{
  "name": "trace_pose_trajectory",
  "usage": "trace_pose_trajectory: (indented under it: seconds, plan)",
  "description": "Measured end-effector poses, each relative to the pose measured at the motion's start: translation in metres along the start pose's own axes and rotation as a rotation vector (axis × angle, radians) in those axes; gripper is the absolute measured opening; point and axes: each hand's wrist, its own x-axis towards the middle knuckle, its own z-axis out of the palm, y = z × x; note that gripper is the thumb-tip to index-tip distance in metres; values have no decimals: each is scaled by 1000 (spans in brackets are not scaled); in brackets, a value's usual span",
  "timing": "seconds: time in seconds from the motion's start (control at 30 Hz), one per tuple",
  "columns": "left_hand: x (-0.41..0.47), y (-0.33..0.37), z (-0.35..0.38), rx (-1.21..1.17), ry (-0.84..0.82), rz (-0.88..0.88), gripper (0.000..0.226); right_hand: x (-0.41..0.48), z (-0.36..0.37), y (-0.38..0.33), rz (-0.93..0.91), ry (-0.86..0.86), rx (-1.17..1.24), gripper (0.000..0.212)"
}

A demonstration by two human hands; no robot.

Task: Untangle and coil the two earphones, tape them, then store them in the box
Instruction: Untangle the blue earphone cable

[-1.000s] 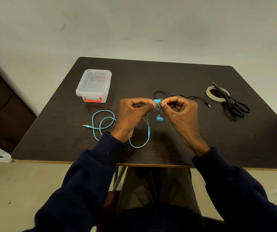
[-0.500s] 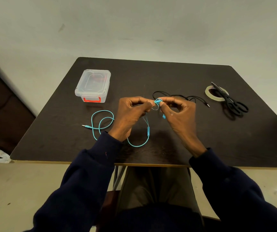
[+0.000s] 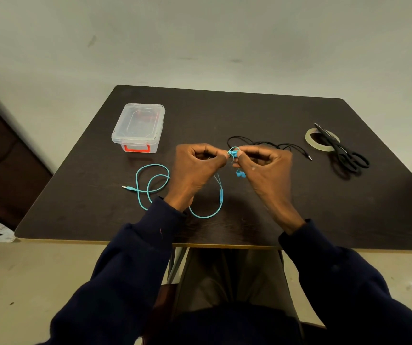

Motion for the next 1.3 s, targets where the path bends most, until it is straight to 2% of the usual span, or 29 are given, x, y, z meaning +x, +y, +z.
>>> trace_pose_trajectory:
  seconds: [0.1,0.27,0.4,0.53,0.63,0.73,0.83,1.03,1.3]
  plan:
    - [2,-3,1,55,27,31,4,-1,2,1,-23,20,-39,20]
    - [0,-7,4,180,59,100,19,-2,4,0,-87,31,-119,20]
    - [1,-5,3,175,61,145,27,-1,2,-2,-128,49,-128,18]
    - [1,-4,3,154,-2,211,17,0,2,-1,-148,47,-154,18]
    - [0,-7,4,190,26,222,15,0,3,0,-133,53,-154,18]
    - [0,-7,3,188,33,215,13,0,3,-2,-85,32,-111,16]
    - [1,-7,2,83,21,176,12,2,0,-5,-23,-2,-59,12]
    - [-1,-8,5,-137,7,49,17,10,-4,-10,239,-19,127,11]
    - [-5,-11,10,-316,38,-69,22,13,-8,-17,432,-78,294,10]
